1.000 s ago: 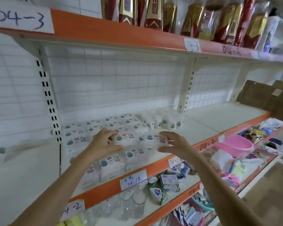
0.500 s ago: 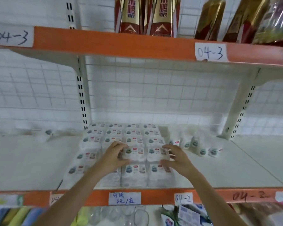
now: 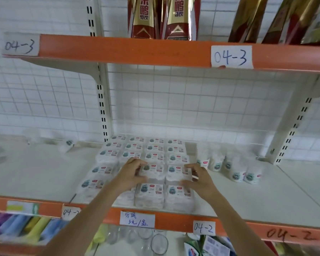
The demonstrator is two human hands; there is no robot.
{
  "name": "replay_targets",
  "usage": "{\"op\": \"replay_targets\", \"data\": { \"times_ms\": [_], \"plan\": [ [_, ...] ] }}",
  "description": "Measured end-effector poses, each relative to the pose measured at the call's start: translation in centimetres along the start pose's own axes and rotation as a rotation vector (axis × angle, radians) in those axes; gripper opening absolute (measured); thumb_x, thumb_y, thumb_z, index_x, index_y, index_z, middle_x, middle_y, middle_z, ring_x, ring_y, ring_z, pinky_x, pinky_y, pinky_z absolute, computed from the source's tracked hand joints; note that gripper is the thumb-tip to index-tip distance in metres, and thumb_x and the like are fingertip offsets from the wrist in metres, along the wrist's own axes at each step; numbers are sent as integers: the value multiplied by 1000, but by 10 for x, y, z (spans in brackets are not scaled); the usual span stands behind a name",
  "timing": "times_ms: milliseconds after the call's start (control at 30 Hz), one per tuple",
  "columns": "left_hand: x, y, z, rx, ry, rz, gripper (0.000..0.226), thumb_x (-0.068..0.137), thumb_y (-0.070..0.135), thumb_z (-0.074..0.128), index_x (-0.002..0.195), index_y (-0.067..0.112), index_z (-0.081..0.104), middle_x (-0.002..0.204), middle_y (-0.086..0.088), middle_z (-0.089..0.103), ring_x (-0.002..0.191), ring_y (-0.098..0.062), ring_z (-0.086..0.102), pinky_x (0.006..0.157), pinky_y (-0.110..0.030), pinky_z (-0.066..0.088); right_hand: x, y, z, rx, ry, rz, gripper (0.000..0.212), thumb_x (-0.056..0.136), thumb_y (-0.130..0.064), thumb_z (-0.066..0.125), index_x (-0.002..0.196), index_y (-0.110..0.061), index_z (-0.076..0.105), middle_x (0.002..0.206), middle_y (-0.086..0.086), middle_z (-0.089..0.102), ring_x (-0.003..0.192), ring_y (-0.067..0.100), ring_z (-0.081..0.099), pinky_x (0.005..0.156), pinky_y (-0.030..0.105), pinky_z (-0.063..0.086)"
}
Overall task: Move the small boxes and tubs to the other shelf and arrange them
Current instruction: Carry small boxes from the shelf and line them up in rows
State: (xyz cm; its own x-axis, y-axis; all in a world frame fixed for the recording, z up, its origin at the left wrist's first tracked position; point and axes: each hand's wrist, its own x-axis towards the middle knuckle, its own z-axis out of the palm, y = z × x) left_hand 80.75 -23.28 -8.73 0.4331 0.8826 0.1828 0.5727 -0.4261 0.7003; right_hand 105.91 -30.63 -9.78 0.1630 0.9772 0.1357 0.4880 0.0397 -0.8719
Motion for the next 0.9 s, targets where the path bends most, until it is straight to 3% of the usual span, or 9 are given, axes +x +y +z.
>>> {"op": "replay_targets", "data": {
  "times_ms": [100, 267, 333, 400, 433, 500, 633, 800, 900],
  "plan": [
    [0, -1, 0, -66, -29, -25, 46, 75, 6, 73, 116, 14, 52, 118, -4, 41, 114, -20, 50, 100, -30, 44, -5, -2, 2, 12, 21, 42, 55, 69, -8, 77, 116, -23, 52, 126, 7, 43, 101, 17, 56, 84, 24, 50],
    [-2, 7, -1, -63, -53, -75, 59, 76, 11, 74, 128, 16, 45, 128, -4, 39, 119, -19, 46, 102, -30, 41, -13, -13, 4, -4, -2, 55, 60, 75, -9, 72, 128, -19, 45, 131, 7, 39, 102, 15, 48, 70, 10, 43],
    [-5, 12, -1, -5, -34, -65, 66, 77, 15, 72, 134, 17, 39, 131, -4, 33, 119, -16, 42, 100, -25, 37, -17, -18, 4, -62, -28, 51, 65, 78, -17, 72, 134, -19, 39, 134, 8, 36, 113, 19, 43, 84, 19, 44],
    [-13, 17, -4, 55, 1, -20, 68, 81, 21, 69, 138, 17, 34, 134, -2, 25, 120, -14, 37, 96, -20, 33, -22, -22, 3, -210, 8, -13, 67, 80, -27, 70, 137, -19, 37, 137, 8, 35, 128, 24, 32, 105, 34, 31],
    [-19, 18, -7, 78, 21, 18, 67, 83, 23, 67, 139, 16, 32, 136, -2, 23, 120, -12, 36, 96, -20, 32, -24, -25, 2, -281, 52, -73, 65, 81, -29, 69, 136, -17, 38, 137, 7, 37, 131, 24, 28, 109, 37, 24],
    [-32, 19, -17, 188, 77, 128, 61, 87, 26, 62, 139, 14, 33, 137, -1, 24, 115, -11, 41, 97, -22, 34, -31, -33, 0, -358, 121, -203, 60, 80, -35, 66, 131, -12, 45, 133, 7, 43, 130, 24, 30, 108, 34, 19],
    [-64, 15, -47, 407, 220, 247, 46, 89, 28, 58, 130, 12, 45, 131, -3, 42, 107, -19, 54, 92, -28, 43, -37, -49, 3, -427, 86, -379, 52, 79, -36, 60, 125, -13, 51, 129, 3, 49, 122, 24, 39, 96, 22, 21],
    [-138, -3, -80, 530, 402, 75, 52, 81, 45, 38, 114, 11, 59, 110, -5, 62, 95, -25, 62, 80, -38, 53, -44, -79, 36, -422, -71, -599, 43, 87, -24, 62, 127, -17, 50, 131, -3, 48, 121, 15, 36, 96, 18, 25],
    [-195, -9, -94, 529, 485, -109, 60, 77, 49, 35, 114, 9, 61, 109, -6, 63, 90, -24, 63, 79, -33, 49, -57, -93, 72, -381, -181, -681, 43, 87, -26, 62, 127, -19, 50, 130, -3, 49, 122, 16, 39, 101, 23, 29]
  ]
}}
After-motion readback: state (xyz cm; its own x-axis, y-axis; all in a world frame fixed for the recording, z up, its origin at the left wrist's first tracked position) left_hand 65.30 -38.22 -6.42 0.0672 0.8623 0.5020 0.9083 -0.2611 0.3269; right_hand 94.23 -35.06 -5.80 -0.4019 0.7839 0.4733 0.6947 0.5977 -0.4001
